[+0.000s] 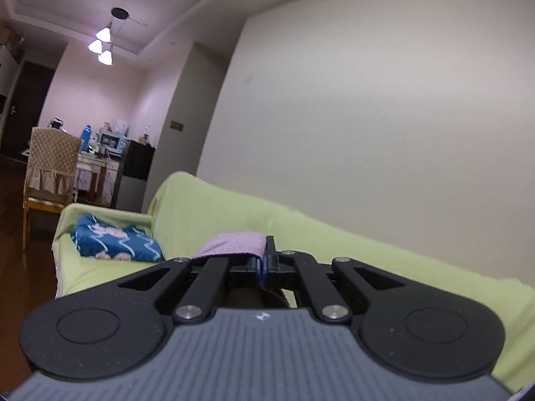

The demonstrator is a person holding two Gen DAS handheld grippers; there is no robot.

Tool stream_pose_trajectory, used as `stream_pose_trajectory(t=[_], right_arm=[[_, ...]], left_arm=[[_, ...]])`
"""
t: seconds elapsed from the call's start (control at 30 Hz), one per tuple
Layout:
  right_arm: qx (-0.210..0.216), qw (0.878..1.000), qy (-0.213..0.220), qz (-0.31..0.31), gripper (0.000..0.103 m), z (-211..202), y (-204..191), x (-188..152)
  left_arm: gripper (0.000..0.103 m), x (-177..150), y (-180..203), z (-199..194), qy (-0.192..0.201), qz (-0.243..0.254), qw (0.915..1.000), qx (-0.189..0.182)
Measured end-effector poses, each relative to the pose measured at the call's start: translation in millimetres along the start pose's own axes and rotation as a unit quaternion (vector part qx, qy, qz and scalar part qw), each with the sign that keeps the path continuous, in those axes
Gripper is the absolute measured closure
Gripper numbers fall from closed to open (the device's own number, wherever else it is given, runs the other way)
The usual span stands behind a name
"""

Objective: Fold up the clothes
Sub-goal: 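Lift the lilac top out of the pile with the right gripper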

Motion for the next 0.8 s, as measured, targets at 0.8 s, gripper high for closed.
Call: stream_pose_trajectory(t=[0.8], right_arm=[[-0.168,0.945,-0.243,0.137,0.103,-5.7,197.7,-175.5]], left_arm=[[0.045,14.8,15.6,128.0,-0.076,-0.117,0.9816,-0.130]])
Point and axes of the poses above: each gripper's, at about its wrist camera, not at the fingertips, and z roughly the way its jaws point, y to its right, x to its top, the point moved 1 cm from there along z, roughly the way its jaws point, and after that the axes turned 10 degrees about y, right-handed, at the moved point
